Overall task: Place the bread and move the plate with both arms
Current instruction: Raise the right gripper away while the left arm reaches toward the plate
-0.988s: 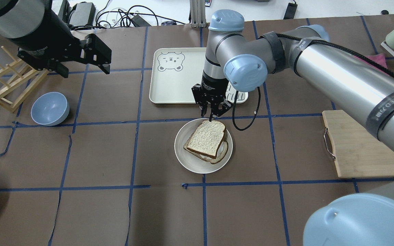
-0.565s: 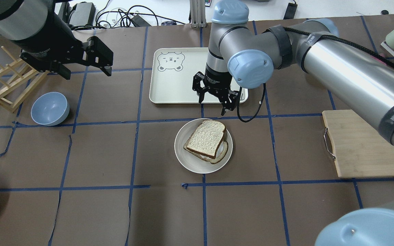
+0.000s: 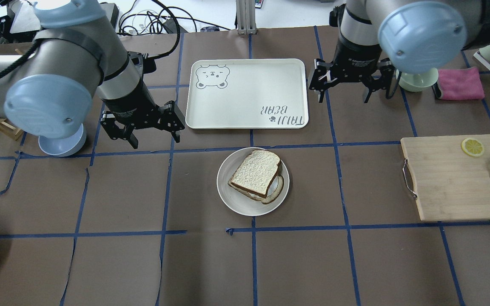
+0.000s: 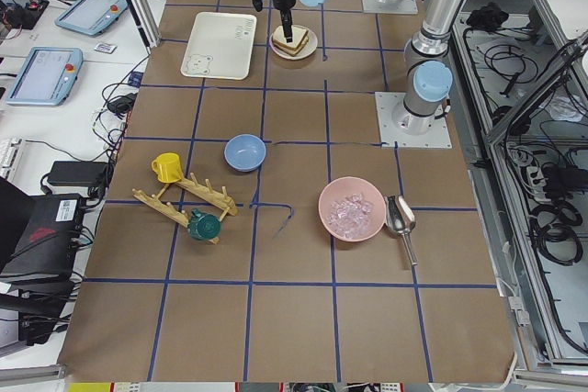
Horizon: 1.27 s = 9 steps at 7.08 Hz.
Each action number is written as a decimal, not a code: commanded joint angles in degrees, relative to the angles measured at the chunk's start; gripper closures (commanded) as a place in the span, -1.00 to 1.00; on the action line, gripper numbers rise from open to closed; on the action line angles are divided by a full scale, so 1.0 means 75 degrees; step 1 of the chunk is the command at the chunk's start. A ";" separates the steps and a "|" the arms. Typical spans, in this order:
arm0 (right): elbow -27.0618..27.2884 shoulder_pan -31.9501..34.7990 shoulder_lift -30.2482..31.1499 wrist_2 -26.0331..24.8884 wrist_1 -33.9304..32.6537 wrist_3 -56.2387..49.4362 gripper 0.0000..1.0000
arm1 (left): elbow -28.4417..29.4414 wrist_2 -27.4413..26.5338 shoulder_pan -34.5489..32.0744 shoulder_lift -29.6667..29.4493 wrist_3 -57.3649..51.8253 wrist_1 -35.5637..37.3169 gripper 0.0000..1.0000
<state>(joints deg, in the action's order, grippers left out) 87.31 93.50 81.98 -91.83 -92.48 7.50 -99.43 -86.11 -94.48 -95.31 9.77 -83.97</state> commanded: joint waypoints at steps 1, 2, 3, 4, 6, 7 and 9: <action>-0.0097 -0.0139 0.0331 -0.0155 0.0132 -0.0215 -1.00 | -0.0078 -0.0003 -0.0572 -0.0952 0.0838 0.0878 -1.00; -0.0005 -0.0173 0.0505 -0.0166 0.0155 -0.0215 -1.00 | -0.0368 -0.0015 -0.0900 -0.1316 0.1468 0.1765 -1.00; -0.0004 -0.0139 0.0600 -0.0143 0.0155 -0.0227 -1.00 | -0.0812 -0.0003 -0.1030 -0.1575 0.1997 0.2679 -1.00; 0.0007 -0.0138 0.0705 -0.0142 0.0167 -0.0227 -1.00 | -0.1223 -0.0015 -0.1055 -0.1647 0.2083 0.3083 -1.00; 0.0007 -0.0138 0.0776 0.0348 0.0155 -0.0216 -1.00 | -0.1577 0.0020 -0.1055 -0.1671 0.2468 0.3181 -1.00; 0.0019 -0.0150 0.0765 0.0292 0.0143 -0.0227 -1.00 | -0.1683 0.0043 -0.1067 -0.1671 0.2482 0.3181 -1.00; 0.0007 -0.0173 0.0765 0.0268 0.0155 -0.0227 -1.00 | -0.1975 0.0254 -0.1149 -0.1648 0.2378 0.3414 -0.92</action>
<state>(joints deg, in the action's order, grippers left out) 87.42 92.33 87.69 -89.76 -91.38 5.81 -112.87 -84.88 -102.75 -107.76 28.03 -59.22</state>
